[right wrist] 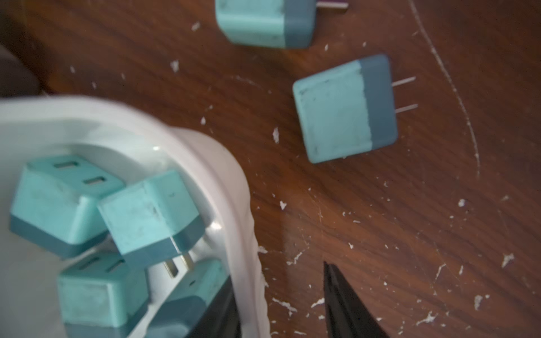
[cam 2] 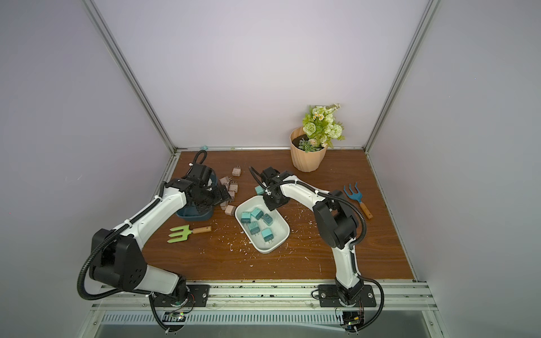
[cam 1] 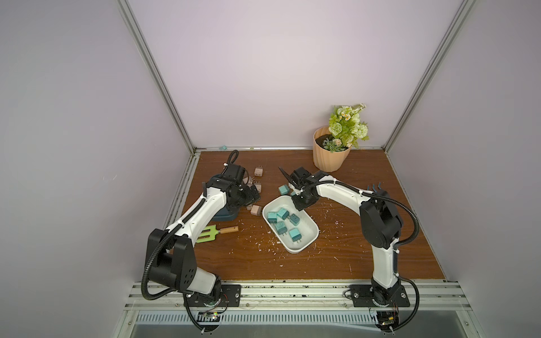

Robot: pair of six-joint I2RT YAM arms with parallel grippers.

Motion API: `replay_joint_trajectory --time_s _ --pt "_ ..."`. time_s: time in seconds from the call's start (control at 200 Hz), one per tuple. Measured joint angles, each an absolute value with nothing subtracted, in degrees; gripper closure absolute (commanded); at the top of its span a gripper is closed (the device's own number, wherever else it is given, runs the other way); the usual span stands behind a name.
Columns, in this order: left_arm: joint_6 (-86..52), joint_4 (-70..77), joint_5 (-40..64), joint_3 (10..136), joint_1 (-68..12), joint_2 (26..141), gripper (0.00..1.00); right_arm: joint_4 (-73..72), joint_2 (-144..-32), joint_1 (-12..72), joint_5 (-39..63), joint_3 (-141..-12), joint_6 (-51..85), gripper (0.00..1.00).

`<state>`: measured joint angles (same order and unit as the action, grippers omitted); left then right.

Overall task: Place the plugs by color into the storage box
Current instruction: Move the storage box to the center of the board.

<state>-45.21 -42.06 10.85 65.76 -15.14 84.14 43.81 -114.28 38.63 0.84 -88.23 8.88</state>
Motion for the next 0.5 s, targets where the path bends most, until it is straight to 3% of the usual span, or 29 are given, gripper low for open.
replay_joint_trajectory --time_s 0.27,0.5 --pt "-45.19 -42.04 10.85 65.78 -15.14 84.75 0.0 41.91 -104.4 31.42 1.69 -74.74 8.88 0.84" --pt "-45.17 -42.0 10.87 66.39 -15.16 86.41 0.0 41.89 -97.43 24.64 0.71 -67.37 9.06 0.84"
